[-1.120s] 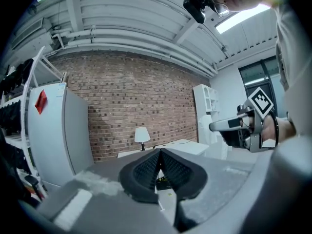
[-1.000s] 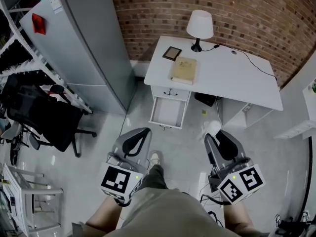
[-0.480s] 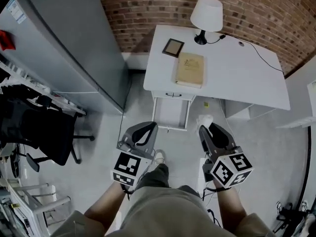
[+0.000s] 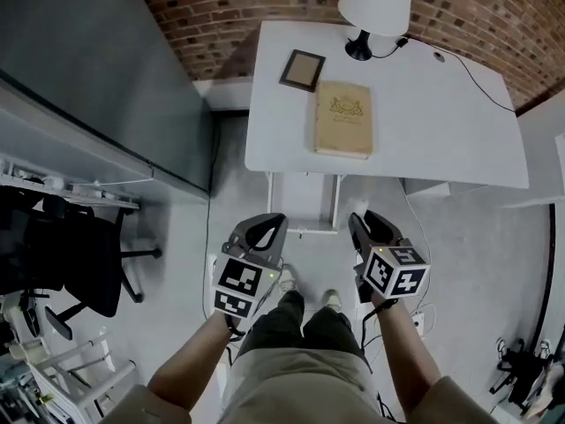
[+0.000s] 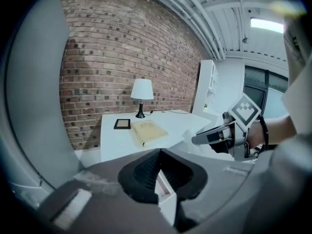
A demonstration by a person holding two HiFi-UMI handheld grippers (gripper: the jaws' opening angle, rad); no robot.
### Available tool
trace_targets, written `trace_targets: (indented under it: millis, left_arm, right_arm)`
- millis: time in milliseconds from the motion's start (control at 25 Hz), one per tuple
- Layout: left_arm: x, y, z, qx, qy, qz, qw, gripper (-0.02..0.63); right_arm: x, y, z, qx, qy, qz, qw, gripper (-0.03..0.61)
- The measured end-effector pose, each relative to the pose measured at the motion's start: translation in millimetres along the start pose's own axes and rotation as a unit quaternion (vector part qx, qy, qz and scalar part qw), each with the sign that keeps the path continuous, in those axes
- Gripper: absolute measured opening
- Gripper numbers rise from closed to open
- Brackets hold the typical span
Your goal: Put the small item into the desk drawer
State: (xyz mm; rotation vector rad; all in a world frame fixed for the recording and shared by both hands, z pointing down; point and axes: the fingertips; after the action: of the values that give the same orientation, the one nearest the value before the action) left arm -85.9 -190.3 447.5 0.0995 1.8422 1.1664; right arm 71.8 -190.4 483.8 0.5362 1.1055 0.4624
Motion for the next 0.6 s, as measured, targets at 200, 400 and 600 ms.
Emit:
trace_targets:
  millis: [200,400,600]
  left_arm:
    - [-59.8,28.4,-11.3,0.015,0.025,-0.029,0.9991,0.003]
    - [-106.2,50.0,-13.4,0.051,0.04,-0.035,0.9973,0.003]
    - [-160.2,89.0,-22.6,0.065,0.027,-0.058,0.9958,0.003]
  right_arm:
    - [-77.2,21.3,41.1,-0.038,0.004,-0.045,0.998,0.123]
    - [-143.5,56.3,68.5,-0.062,-0.001,-0.098,0.993,0.123]
    - [-199.8,89.2,92.3,-0.063,0.0,-0.133,0.989,0.123]
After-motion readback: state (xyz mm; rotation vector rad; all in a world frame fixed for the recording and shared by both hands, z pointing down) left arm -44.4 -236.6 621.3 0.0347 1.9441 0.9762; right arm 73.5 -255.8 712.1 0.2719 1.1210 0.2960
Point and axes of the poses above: the fingertips, and each gripper's own axes: x backward along the fingers, z to its right, y out of its underside, and after that the axes turned 10 degrees about -z, right-handed
